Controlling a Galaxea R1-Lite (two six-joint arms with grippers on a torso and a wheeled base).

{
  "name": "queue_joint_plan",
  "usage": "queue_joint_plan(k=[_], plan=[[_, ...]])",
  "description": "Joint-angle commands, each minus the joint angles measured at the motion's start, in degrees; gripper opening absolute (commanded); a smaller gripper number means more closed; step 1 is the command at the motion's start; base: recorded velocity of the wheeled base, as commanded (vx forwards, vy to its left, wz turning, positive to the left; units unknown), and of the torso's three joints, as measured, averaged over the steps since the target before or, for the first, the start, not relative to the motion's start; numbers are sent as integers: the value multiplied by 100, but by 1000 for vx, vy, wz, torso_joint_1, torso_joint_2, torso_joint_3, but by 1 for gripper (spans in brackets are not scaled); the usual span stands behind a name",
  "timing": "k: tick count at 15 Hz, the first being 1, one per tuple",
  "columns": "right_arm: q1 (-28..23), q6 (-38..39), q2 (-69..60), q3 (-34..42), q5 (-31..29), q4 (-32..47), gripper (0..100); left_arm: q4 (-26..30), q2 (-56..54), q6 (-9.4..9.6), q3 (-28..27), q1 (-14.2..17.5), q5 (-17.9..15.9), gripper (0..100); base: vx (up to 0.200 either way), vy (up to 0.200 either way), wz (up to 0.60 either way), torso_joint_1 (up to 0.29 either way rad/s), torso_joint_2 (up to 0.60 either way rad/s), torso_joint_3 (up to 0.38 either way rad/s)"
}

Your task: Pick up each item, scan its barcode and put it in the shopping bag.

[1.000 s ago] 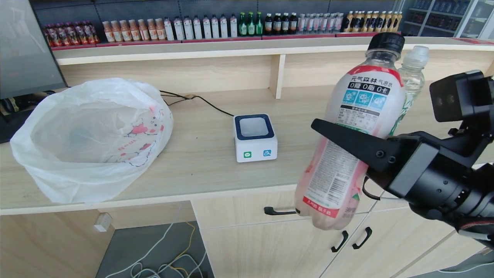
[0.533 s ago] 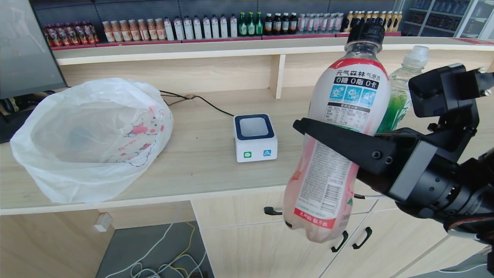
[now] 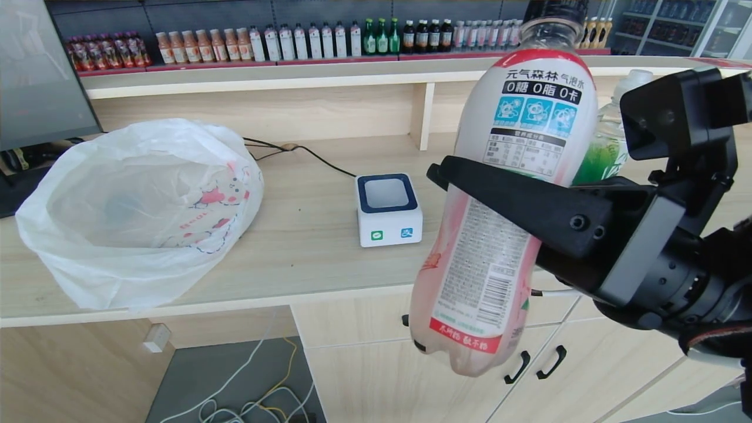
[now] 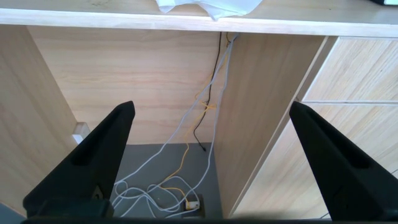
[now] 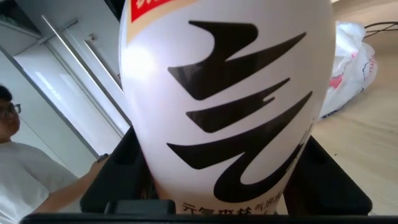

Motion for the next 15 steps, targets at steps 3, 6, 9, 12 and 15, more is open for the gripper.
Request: queue_joint_plan(k=[3,6,9,12,15], plan=[[61,-11,-46,14,-10,-1,0,-1,-1,-1,0,0,0,100,0,0,0,0,0,0],[70,-37,-46,-12,-1,-1,0,-1,-1,-1,0,0,0,100,0,0,0,0,0,0],[87,-99,-28,-12,16,-1,0,-1,-1,-1,0,0,0,100,0,0,0,0,0,0],[131,-143,-37,40,8,-1,0,-1,-1,-1,0,0,0,100,0,0,0,0,0,0],[175,-222,-28,67,16,-10,0,-1,-1,-1,0,0,0,100,0,0,0,0,0,0]])
